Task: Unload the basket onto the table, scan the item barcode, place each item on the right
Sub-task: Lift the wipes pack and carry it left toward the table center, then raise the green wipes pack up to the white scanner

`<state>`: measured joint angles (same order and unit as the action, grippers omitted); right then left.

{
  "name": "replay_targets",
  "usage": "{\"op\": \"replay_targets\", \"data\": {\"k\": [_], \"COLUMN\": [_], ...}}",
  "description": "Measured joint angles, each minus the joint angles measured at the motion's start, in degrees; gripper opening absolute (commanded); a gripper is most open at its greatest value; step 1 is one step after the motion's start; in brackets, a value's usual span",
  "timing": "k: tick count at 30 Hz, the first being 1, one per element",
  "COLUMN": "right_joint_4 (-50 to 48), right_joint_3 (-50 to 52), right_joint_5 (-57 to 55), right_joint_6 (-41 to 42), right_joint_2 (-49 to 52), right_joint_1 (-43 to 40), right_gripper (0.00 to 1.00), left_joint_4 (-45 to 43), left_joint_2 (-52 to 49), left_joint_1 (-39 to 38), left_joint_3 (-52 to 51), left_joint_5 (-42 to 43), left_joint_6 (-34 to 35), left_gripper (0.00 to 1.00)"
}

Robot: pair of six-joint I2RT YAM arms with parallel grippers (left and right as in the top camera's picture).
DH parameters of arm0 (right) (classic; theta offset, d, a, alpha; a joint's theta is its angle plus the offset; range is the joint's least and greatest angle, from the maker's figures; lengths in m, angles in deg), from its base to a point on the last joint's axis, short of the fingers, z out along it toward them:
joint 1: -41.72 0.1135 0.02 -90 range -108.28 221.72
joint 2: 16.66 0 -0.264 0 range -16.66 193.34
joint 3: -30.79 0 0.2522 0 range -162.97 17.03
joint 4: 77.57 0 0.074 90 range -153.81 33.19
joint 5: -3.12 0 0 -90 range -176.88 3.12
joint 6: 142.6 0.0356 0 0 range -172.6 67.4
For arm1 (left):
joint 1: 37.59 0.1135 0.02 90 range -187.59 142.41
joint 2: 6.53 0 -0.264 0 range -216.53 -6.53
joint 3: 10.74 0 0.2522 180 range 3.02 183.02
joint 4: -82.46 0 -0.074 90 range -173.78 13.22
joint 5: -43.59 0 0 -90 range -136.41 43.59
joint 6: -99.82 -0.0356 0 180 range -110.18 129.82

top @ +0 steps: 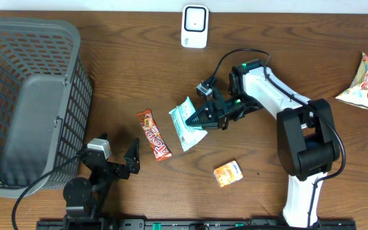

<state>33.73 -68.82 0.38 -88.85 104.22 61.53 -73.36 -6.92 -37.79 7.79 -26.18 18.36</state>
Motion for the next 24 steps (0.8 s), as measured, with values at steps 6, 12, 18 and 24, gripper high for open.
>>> {"op": "replay_targets", "data": {"k": [6, 12, 18, 24], "right_joint_4": [0.0, -2.7, -21.6, -55.8], "right_joint_3": [0.0, 0.0, 0.0, -0.1], "right_joint_5": [-0.1, -3.1, -8.5, -28.3], "right_joint_6": [-9.6, -23.9, -26.9, -0.5], "right_joint_2": [-0.2, -0.3, -0.4, -0.4], "right_joint_1": [-0.5, -1.4, -2.2, -1.3], "right_gripper": [0.01, 0.01, 0.01, 0.01], "left_joint_4": [0.0, 0.0, 0.0, 0.0], "left_joint_2": [0.0, 0.0, 0.0, 0.0], "left_joint_1": [0.0, 0.0, 0.0, 0.0], "left_joint_3": [0.0, 0.0, 0.0, 0.0], "left_joint_5": [0.0, 0.0, 0.0, 0.0], "left_joint_6": [0.0, 0.0, 0.0, 0.0], "left_gripper": [0.98, 0.98, 0.98, 0.98]}}
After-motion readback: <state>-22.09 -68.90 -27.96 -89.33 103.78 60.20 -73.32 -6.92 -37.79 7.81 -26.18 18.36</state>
